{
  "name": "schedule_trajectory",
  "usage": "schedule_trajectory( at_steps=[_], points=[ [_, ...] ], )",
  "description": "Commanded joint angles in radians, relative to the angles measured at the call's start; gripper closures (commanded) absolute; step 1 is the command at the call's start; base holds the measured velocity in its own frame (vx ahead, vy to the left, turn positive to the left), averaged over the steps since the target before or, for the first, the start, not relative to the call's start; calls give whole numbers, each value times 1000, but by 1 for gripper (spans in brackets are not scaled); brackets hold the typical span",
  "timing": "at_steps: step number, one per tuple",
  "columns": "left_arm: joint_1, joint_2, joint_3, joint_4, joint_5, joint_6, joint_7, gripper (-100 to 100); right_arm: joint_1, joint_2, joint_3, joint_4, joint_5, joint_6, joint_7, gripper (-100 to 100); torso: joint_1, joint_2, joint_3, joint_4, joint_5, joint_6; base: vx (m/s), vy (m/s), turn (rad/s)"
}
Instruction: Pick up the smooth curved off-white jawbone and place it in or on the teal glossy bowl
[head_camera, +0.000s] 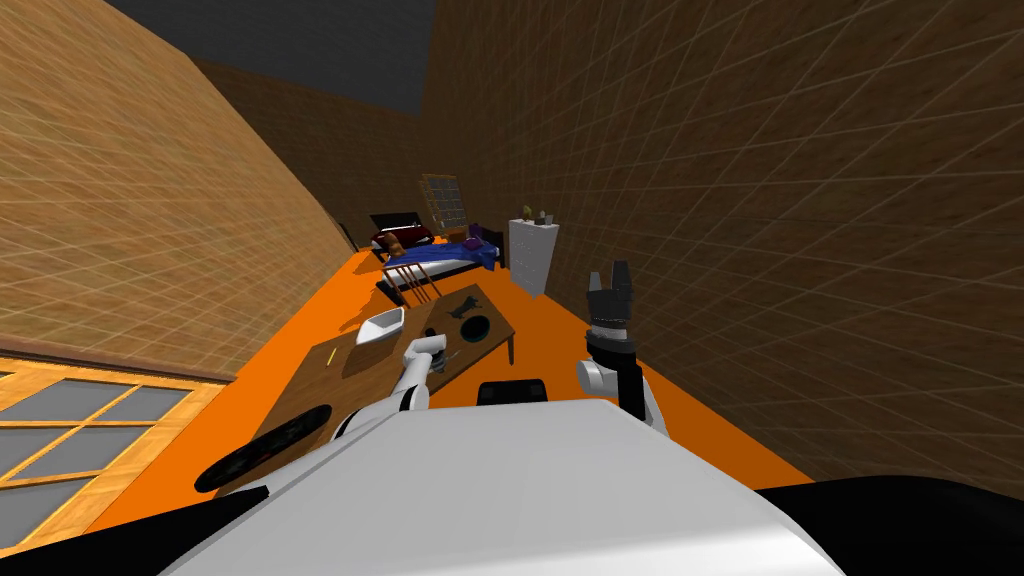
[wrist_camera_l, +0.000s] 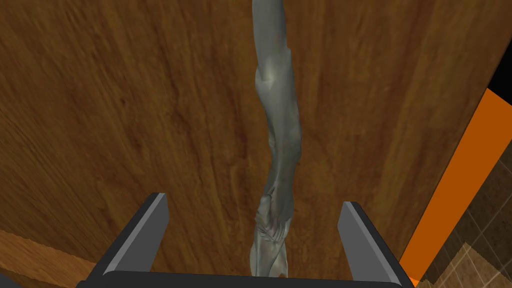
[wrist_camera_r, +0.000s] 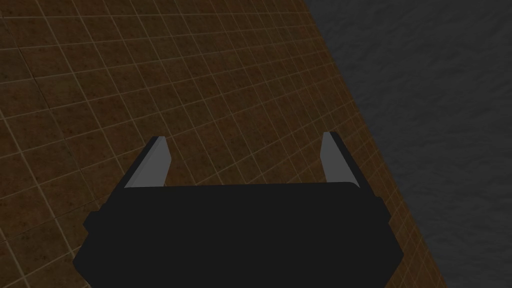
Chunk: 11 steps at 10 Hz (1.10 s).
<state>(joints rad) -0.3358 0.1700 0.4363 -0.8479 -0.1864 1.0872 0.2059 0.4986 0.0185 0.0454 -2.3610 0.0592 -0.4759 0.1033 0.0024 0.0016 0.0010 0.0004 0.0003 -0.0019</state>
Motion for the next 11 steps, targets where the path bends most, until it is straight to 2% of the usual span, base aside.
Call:
schedule_trajectory(
  at_steps=[1,5,6,7,11],
  points=[
    [0,0,0,0,0,0,0,100,0,0,0,0,0,0,0,0,0,0,0,0,0,0,-3,5,4],
    [1,-2,1,1,2,3,1,100,0,0,0,0,0,0,0,0,-2,-3,-2,0,-2,1,-2,-1,3],
    [1,-2,1,1,2,3,0,0,0,0,0,0,0,0,0,0,-2,-3,-2,0,-2,1,0,0,0],
    [-3,1,-2,-18,5,17,-25,100,0,0,0,0,0,0,0,0,-2,-3,-2,0,-2,1,34,-50,234],
    [-7,2,-6,-85,21,74,-102,100,0,0,0,0,0,0,0,0,-8,-4,-2,0,-3,0,38,-78,182]
  ],
)
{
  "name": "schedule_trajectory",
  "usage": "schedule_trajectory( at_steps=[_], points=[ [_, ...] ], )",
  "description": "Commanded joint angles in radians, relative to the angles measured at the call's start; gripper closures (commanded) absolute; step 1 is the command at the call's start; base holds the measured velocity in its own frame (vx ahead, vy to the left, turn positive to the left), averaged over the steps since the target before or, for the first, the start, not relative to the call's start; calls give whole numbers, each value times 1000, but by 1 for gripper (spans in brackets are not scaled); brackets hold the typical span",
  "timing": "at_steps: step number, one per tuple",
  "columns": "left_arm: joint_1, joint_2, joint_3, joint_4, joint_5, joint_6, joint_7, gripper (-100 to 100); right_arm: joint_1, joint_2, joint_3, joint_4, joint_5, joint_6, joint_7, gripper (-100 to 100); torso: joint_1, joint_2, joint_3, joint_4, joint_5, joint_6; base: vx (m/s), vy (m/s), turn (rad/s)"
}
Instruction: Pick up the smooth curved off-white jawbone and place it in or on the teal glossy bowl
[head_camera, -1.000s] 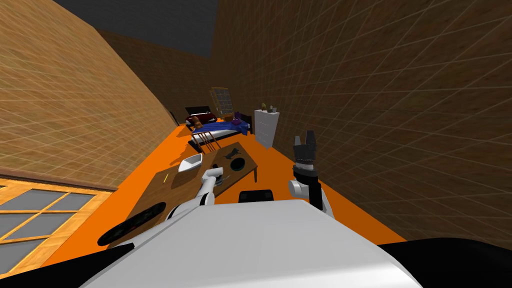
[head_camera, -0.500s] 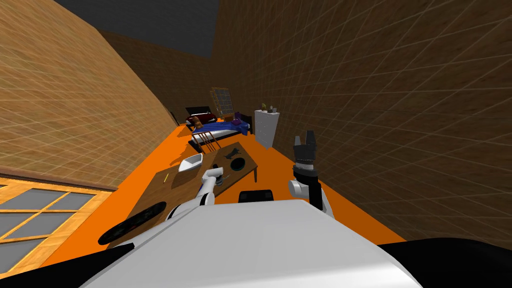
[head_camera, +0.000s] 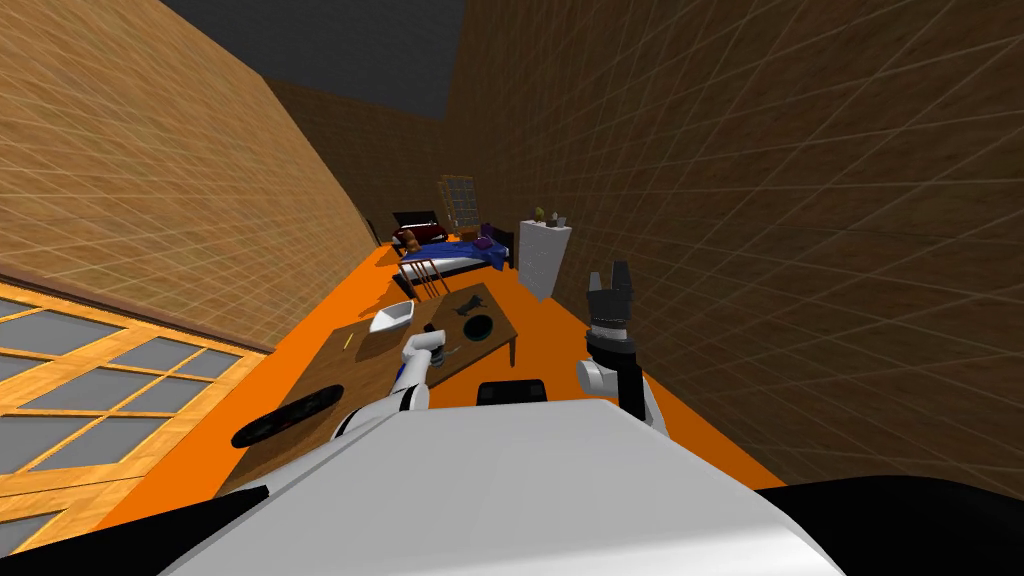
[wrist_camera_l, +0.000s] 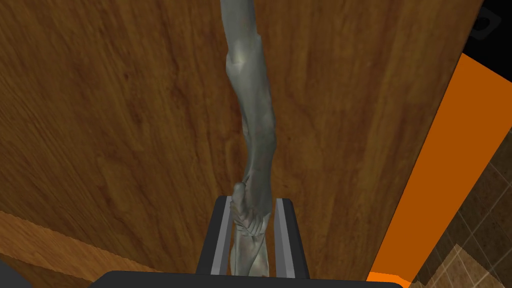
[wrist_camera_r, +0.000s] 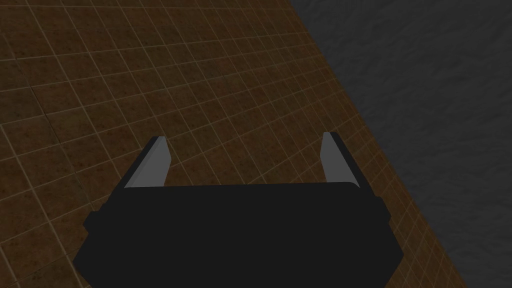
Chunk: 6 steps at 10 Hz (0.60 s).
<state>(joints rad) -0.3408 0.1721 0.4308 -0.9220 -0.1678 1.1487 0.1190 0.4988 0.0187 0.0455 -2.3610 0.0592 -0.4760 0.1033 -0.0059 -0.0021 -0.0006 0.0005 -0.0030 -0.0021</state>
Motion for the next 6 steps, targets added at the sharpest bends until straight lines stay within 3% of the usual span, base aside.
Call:
schedule_trajectory(
  at_steps=[1,2,3,6],
  points=[
    [0,0,0,0,0,0,0,100,0,0,0,0,0,0,0,0,0,0,0,0,0,0,11,-40,41],
    [0,1,0,-2,0,4,-5,0,0,0,0,0,0,0,0,0,2,1,0,0,1,1,1,-8,-6],
    [-9,0,6,-21,-5,34,-4,100,0,0,0,0,0,0,0,0,4,1,1,0,1,1,14,-31,-41],
    [-27,-2,18,-59,-16,98,-4,100,0,0,0,0,0,0,0,0,-1,-1,0,1,0,2,29,-73,-48]
  ],
)
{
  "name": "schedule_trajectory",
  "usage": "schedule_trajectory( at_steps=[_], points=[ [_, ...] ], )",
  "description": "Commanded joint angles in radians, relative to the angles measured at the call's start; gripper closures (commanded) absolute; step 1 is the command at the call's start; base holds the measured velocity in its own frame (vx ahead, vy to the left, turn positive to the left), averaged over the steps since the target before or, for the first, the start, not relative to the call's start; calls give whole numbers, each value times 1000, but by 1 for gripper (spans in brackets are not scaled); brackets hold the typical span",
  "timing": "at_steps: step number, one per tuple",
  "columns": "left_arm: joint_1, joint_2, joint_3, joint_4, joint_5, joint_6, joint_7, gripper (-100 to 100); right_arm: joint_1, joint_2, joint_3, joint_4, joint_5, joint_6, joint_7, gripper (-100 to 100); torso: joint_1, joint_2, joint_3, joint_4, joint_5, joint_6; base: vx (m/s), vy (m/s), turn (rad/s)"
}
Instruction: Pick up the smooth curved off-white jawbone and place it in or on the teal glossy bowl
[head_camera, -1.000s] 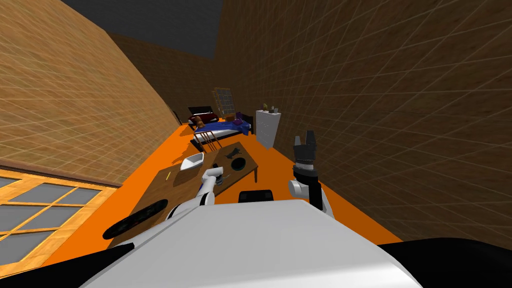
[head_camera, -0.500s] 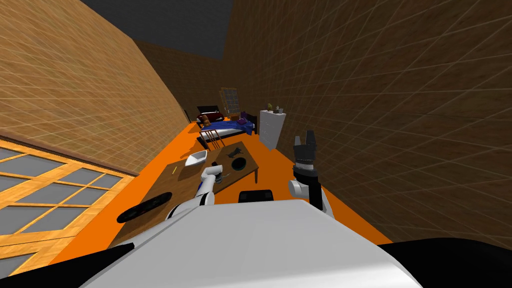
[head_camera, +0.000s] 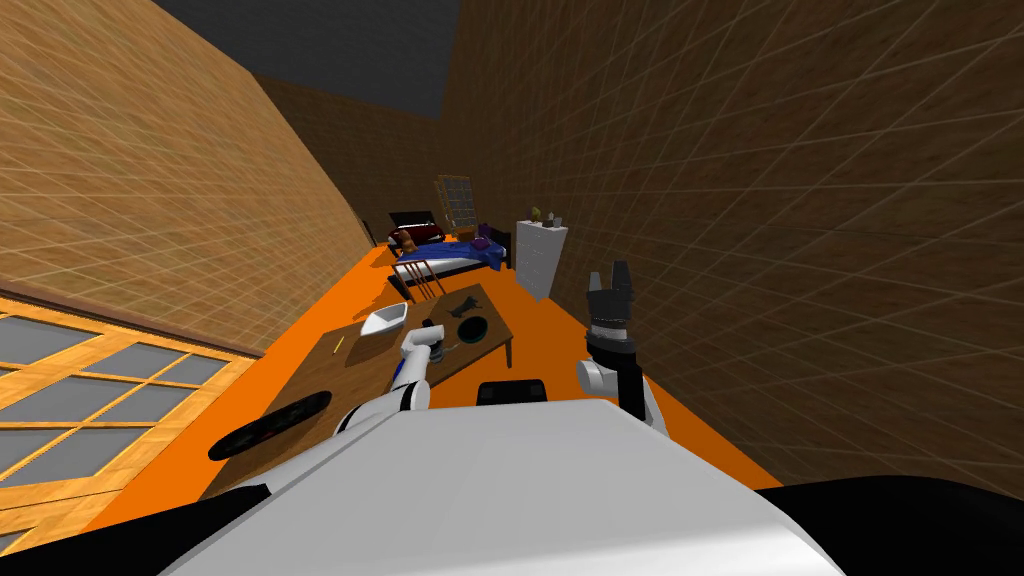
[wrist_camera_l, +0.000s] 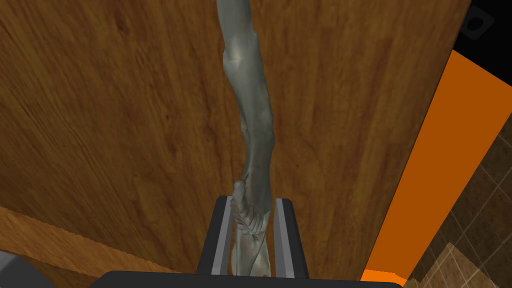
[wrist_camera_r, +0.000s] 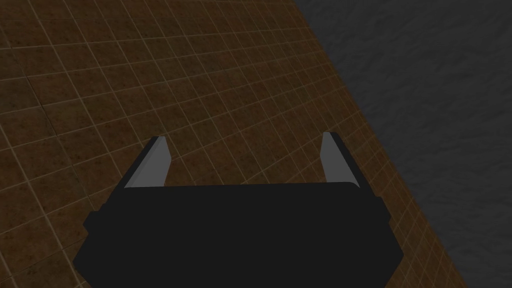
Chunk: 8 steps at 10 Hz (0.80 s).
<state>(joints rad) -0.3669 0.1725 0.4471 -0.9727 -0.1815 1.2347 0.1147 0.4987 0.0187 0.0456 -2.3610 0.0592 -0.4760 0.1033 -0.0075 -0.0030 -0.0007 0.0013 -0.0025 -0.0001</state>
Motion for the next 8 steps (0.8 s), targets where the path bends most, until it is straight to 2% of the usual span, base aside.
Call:
schedule_trajectory(
  at_steps=[1,8],
  points=[
    [-9,-3,7,-25,-7,40,1,100,0,0,0,0,0,0,0,0,0,0,0,0,0,0,16,-77,-38],
    [-60,1,28,-112,-32,171,1,100,0,0,0,0,0,0,0,0,-1,-2,-1,1,2,4,4,-72,-38]
  ],
)
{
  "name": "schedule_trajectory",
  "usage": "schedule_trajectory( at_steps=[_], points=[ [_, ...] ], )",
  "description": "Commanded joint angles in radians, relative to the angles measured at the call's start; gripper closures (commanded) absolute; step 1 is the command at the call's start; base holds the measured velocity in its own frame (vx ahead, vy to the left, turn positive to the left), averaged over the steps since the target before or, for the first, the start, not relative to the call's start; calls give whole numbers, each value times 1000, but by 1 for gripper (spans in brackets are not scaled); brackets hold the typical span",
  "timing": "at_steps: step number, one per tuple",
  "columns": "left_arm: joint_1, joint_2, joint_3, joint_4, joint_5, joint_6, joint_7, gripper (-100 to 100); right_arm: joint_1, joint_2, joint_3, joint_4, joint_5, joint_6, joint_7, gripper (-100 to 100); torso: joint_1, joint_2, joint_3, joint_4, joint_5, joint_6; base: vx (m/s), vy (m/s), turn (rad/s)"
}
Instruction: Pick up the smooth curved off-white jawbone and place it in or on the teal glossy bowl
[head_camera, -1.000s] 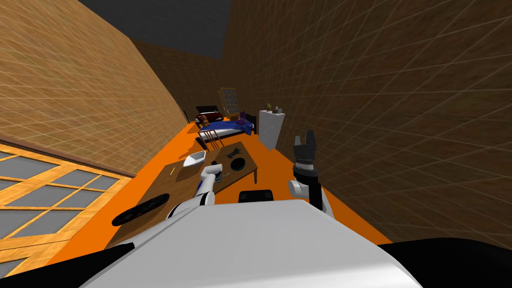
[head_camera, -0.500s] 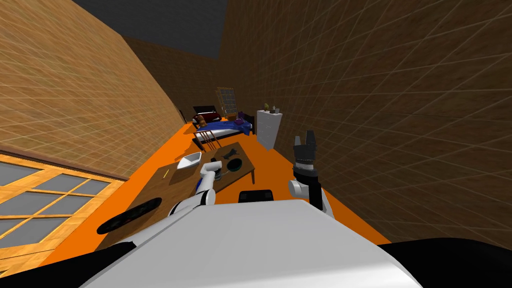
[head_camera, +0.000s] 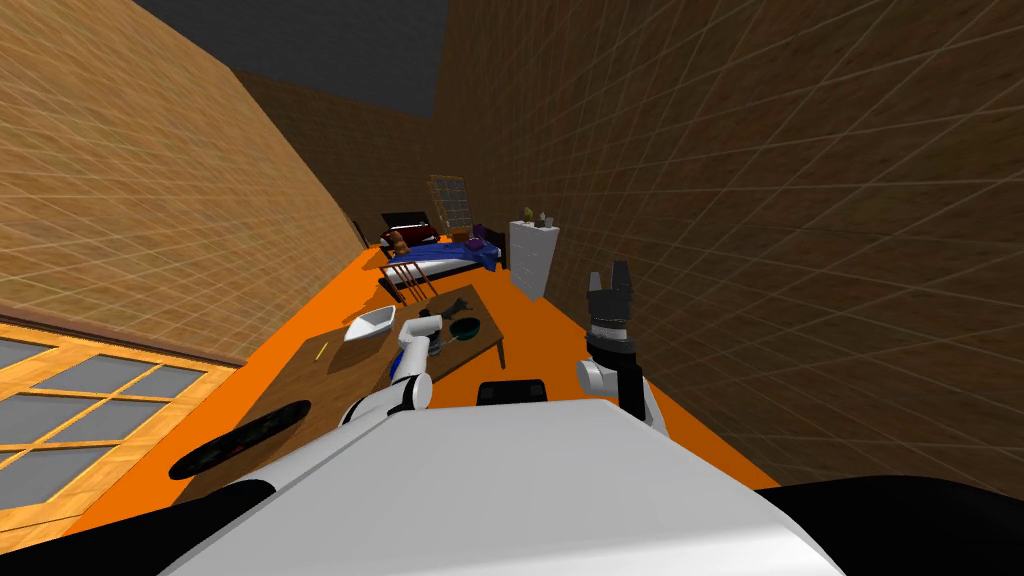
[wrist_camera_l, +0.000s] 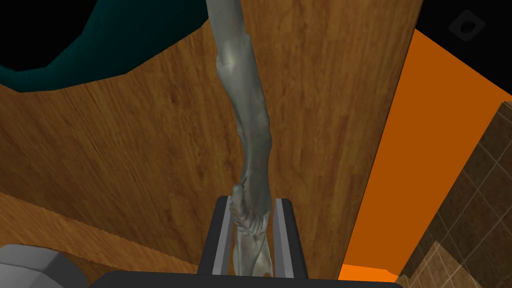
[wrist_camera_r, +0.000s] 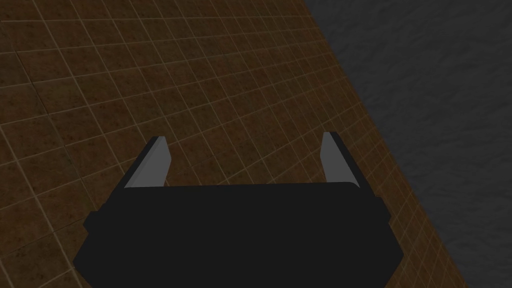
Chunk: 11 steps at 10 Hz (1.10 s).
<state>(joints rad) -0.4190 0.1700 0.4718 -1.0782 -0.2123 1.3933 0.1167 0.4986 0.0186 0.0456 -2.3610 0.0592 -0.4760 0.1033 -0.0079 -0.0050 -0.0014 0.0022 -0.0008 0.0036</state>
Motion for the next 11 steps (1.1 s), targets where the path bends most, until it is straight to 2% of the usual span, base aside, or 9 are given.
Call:
schedule_trajectory(
  at_steps=[1,4,10,11],
  points=[
    [-16,6,6,-20,-6,33,-1,100,0,0,0,0,0,0,0,0,0,0,0,0,0,0,9,-64,-30],
    [-36,8,15,-57,-17,86,-2,100,0,0,0,0,0,0,0,0,3,-2,-1,0,0,-1,31,-41,-40],
    [-65,-6,30,-113,-34,188,-3,100,0,0,0,0,0,0,0,0,0,-6,-3,-1,0,1,78,-55,-61],
    [-66,-1,29,-108,-32,176,-3,100,0,0,0,0,0,0,0,0,0,-6,-3,-1,0,1,32,-29,-17]
  ],
)
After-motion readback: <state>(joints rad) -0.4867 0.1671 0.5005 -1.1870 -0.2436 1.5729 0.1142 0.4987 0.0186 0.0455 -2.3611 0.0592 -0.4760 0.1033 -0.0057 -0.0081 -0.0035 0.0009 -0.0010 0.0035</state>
